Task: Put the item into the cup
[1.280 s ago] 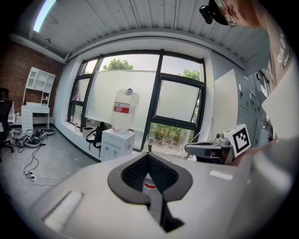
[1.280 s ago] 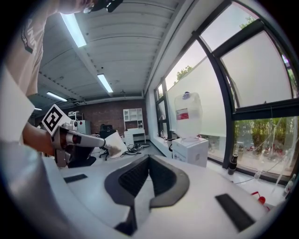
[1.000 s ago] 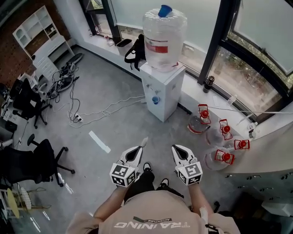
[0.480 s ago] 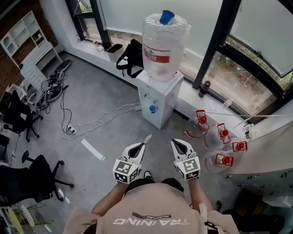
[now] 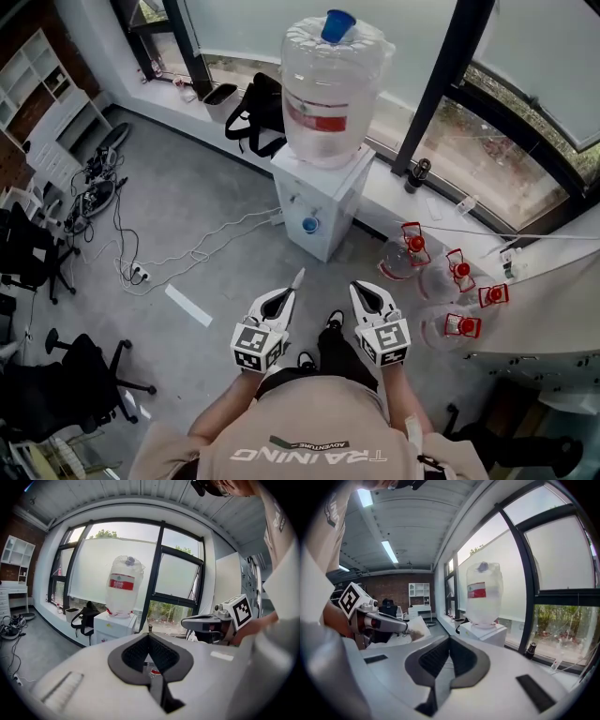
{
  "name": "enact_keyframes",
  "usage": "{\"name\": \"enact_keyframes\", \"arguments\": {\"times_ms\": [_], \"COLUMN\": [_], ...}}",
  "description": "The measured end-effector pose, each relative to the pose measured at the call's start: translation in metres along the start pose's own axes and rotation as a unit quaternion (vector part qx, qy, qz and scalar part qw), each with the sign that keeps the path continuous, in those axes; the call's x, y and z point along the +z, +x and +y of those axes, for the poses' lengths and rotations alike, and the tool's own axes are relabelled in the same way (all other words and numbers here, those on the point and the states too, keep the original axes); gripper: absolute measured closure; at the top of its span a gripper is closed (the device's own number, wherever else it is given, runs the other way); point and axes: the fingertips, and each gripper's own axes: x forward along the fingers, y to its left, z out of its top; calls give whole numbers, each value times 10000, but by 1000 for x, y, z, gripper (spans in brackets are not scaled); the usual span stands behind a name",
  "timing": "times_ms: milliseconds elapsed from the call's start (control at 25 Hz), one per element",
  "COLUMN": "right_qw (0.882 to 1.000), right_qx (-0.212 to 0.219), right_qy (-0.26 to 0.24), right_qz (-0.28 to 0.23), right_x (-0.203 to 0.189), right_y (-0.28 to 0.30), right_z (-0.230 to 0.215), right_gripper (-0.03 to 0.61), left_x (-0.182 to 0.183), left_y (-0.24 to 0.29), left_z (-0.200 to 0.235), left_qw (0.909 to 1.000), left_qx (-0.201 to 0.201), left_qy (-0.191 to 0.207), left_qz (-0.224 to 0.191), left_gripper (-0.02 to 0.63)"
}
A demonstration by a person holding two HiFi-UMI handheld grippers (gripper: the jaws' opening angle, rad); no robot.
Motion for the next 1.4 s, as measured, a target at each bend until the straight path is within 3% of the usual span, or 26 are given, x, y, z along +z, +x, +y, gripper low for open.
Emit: {"name": "enact_keyframes", "arguments": {"times_ms": [480, 760, 1200, 1400], "right_qw": [9995, 9984, 9956, 9951], "right_qx": [239, 498, 342, 331], "right_qy": [203, 225, 723, 707], "right_qz": [-48, 108, 496, 599], "right_x": [2, -11, -78, -118], "right_y": [89, 129, 174, 206], "right_z": [-95, -128, -133, -130], "right_gripper": [568, 566, 566, 566], "left_x": [9, 9, -86, -141], "left_y": [111, 171, 234, 270], "left_z": [50, 81, 149, 184], "left_qw": [9987, 9975, 9900, 9862], "left_qx": [133, 211, 346, 476], "left_qy": [200, 219, -220, -386], "left_qz": [450, 645, 1351, 1540], "left_gripper": [606, 606, 606, 606]}}
